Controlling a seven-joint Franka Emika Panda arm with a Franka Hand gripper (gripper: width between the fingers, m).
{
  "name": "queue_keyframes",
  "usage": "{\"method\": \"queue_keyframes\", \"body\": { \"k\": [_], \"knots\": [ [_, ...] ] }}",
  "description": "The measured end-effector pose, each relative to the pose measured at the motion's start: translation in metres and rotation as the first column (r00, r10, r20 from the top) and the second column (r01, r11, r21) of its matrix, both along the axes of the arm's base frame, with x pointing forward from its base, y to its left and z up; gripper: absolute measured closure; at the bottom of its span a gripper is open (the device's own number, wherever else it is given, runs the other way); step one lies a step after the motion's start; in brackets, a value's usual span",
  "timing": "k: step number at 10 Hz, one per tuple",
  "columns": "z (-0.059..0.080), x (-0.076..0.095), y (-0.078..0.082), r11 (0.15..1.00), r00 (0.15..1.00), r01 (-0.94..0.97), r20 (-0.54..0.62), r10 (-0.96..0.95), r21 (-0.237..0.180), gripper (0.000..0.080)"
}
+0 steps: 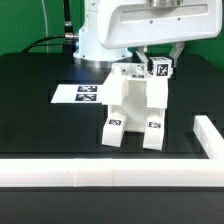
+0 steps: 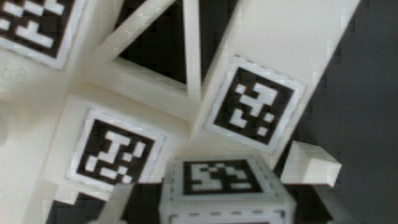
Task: Assemble chair
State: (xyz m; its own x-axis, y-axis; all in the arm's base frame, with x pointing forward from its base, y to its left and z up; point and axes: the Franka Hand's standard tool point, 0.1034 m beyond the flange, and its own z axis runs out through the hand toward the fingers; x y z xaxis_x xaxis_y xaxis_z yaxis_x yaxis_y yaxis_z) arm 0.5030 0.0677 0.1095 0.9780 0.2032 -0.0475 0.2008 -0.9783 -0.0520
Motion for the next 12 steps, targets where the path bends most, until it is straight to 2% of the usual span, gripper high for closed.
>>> {"method": "queue_keyframes", "body": {
  "k": [2,5,9,12],
  "knots": [
    [0.0007,0.001,-0.0055,0.999,0.999,0.048,-0.001,-0.048,0.006,0.0515],
    [0.001,0.0025,-0.0081,0.956,0.956,0.293,-0.011,-0.293,-0.002,0.0515],
    [0.0004,0.0029,-0.0077,0.85,0.85,0.526,-0.018,-0.526,-0.02,0.0514],
    [0.0007,0.0033,-0.0069,0.716,0.716,0.697,-0.021,-0.698,-0.036,0.0514]
  ]
}}
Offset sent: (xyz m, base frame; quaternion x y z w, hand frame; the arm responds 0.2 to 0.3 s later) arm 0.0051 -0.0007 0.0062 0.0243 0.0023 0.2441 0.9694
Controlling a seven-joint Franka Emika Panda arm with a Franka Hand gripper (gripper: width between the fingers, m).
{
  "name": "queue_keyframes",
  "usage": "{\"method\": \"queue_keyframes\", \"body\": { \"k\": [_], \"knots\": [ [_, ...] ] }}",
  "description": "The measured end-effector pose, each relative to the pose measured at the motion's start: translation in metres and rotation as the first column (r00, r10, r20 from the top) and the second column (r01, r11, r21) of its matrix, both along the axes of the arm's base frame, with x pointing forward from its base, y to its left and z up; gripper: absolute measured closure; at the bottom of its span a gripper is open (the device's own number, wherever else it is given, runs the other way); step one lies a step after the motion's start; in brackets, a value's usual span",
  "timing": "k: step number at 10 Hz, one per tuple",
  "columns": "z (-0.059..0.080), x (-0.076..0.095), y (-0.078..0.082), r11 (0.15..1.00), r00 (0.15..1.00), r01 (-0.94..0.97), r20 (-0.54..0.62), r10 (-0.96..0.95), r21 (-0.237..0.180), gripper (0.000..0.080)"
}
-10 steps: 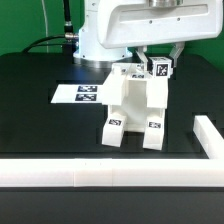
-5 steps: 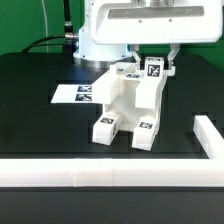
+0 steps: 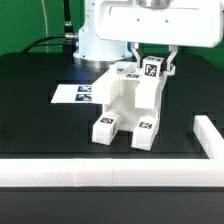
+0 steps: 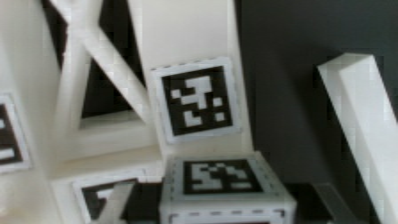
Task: Assemble chair
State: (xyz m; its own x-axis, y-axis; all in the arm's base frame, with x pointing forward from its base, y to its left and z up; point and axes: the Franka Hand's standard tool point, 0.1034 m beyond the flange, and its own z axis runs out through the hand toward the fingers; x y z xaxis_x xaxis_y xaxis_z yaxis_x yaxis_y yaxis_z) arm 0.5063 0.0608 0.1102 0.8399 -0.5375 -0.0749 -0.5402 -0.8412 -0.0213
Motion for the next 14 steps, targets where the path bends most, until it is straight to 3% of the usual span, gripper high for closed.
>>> {"method": "queue_keyframes", "body": {
  "k": [4,8,9,10,11,14],
  "knots": [
    [0.0001,-0.0001,0.002,0.963,0.963,0.27,-0.015,-0.271,-0.008,0.0514],
    [-0.0006,-0.0004,0.0033,0.916,0.916,0.4,-0.023,-0.4,-0.016,0.0506],
    [-0.0007,-0.0005,0.0032,0.921,0.92,0.39,-0.023,-0.391,-0.015,0.0317],
    [-0.0009,-0.0008,0.0031,0.935,0.934,0.355,-0.022,-0.355,-0.015,0.0317],
    [-0.0011,-0.0018,0.0032,0.957,0.957,0.29,-0.021,-0.291,-0.026,0.0178],
    [-0.0009,-0.0014,0.003,0.998,0.998,0.064,-0.011,-0.064,-0.02,0.0151]
  ]
}}
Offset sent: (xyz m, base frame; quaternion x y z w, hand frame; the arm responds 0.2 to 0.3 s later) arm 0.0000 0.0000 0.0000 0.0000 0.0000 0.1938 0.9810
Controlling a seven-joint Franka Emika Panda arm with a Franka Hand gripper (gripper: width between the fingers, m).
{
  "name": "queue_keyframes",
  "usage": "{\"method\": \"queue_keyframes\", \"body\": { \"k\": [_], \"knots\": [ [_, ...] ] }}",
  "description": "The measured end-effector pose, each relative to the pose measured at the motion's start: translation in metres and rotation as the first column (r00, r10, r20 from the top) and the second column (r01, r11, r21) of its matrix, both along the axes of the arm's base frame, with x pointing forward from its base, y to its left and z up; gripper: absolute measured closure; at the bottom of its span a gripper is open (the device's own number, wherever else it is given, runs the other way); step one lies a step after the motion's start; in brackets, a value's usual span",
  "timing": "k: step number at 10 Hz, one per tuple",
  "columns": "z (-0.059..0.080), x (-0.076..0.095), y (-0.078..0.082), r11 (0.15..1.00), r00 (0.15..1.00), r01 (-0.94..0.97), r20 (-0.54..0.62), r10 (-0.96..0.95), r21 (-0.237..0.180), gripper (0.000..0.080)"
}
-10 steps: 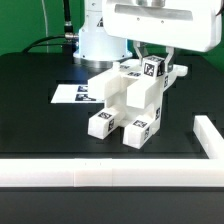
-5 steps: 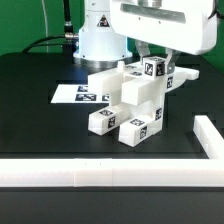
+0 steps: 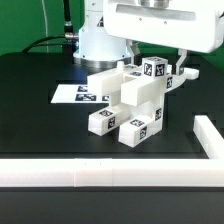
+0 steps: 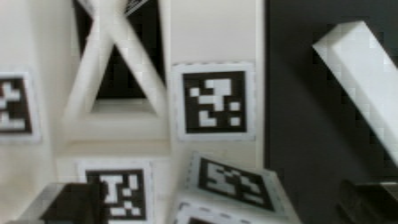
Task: Assemble chair
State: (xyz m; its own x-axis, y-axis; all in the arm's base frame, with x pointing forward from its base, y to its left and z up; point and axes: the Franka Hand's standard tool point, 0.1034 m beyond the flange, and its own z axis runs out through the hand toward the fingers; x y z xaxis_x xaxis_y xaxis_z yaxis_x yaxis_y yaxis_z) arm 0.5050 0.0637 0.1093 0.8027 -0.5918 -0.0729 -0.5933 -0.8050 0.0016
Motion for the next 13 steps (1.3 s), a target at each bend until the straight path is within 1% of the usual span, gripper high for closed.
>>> {"method": "queue_keyframes", "body": {
  "k": [1,3,4,5,6,8,11,12,13],
  "knots": [
    [0.0,0.0,-0.0001,0.999,0.999,-0.048,0.002,0.048,0.003,0.0151],
    [0.0,0.0,-0.0004,0.977,0.977,-0.214,0.01,0.214,0.01,0.015],
    [0.0002,-0.0001,-0.0006,0.95,0.95,-0.312,0.011,0.312,0.002,0.015],
    [0.0007,0.0001,-0.0004,0.904,0.904,-0.428,0.015,0.428,-0.002,0.015],
    [0.0003,0.0003,0.0002,0.869,0.869,-0.495,0.021,0.495,-0.005,0.015],
    [-0.0011,-0.0005,0.0013,0.743,0.743,-0.669,0.028,0.669,-0.008,0.015],
    [-0.0023,-0.0015,0.0,0.599,0.599,-0.8,0.03,0.8,-0.005,0.015],
    [-0.0024,-0.0015,-0.0009,0.579,0.578,-0.815,0.031,0.815,-0.004,0.0173],
    [-0.0027,-0.0015,-0.0018,0.58,0.58,-0.815,0.03,0.814,-0.004,0.0173]
  ]
}}
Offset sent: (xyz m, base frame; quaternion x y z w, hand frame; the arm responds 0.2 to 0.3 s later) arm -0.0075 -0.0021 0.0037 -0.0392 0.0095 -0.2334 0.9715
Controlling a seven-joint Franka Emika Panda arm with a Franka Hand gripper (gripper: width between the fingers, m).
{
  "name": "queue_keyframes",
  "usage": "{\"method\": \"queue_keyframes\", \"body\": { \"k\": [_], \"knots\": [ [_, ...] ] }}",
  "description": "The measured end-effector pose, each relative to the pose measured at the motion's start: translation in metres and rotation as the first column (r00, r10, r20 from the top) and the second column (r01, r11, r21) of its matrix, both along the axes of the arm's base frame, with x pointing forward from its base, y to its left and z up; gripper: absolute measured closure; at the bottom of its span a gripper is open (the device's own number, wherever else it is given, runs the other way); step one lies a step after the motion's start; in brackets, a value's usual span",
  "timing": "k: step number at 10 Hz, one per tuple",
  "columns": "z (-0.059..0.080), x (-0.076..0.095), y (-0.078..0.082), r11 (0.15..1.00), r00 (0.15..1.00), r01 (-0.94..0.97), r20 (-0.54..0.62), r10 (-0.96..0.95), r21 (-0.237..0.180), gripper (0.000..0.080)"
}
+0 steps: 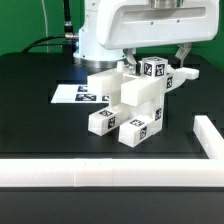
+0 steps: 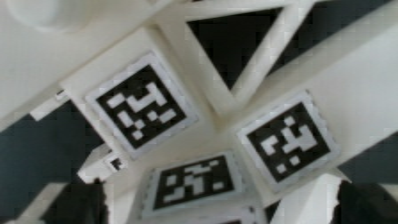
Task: Assemble chair
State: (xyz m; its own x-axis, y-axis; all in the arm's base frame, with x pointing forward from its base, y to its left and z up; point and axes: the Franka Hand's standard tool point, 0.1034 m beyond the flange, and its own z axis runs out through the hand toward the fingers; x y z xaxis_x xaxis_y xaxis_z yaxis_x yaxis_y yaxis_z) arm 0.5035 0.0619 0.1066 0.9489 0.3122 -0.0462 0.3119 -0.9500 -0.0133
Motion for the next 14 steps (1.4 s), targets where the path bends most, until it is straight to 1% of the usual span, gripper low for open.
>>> {"method": "queue_keyframes", "body": {
  "k": [1,2,4,6,7,8,10,11,12,13,14],
  "knots": [
    [-0.0002,-0.0001,0.0,1.0,1.0,0.001,0.0,-0.001,0.0,0.0344],
    [-0.0004,-0.0002,-0.0002,1.0,1.0,0.002,-0.001,-0.002,0.0,0.0533],
    [-0.0007,-0.0003,-0.0003,1.0,1.0,0.007,-0.001,-0.007,-0.001,0.0531],
    [-0.0008,-0.0003,-0.0003,0.999,0.999,0.051,-0.001,-0.051,-0.003,0.0531],
    [-0.0004,0.0,-0.0004,0.991,0.991,0.135,-0.004,-0.135,-0.002,0.0531],
    [0.0001,0.0012,-0.0016,0.972,0.972,0.235,-0.004,-0.235,-0.002,0.0531],
    [-0.0009,0.0016,-0.0024,0.936,0.936,0.353,-0.004,-0.353,-0.009,0.053],
    [-0.0012,0.0018,-0.0018,0.893,0.893,0.45,-0.006,-0.45,-0.006,0.0529],
    [-0.0012,0.0019,-0.0019,0.875,0.875,0.484,-0.006,-0.484,-0.007,0.0529],
    [-0.0011,0.0021,-0.0016,0.831,0.831,0.556,-0.006,-0.556,-0.007,0.0528],
    [-0.0011,0.0022,-0.0015,0.805,0.805,0.593,-0.008,-0.593,-0.006,0.0528]
  ]
}}
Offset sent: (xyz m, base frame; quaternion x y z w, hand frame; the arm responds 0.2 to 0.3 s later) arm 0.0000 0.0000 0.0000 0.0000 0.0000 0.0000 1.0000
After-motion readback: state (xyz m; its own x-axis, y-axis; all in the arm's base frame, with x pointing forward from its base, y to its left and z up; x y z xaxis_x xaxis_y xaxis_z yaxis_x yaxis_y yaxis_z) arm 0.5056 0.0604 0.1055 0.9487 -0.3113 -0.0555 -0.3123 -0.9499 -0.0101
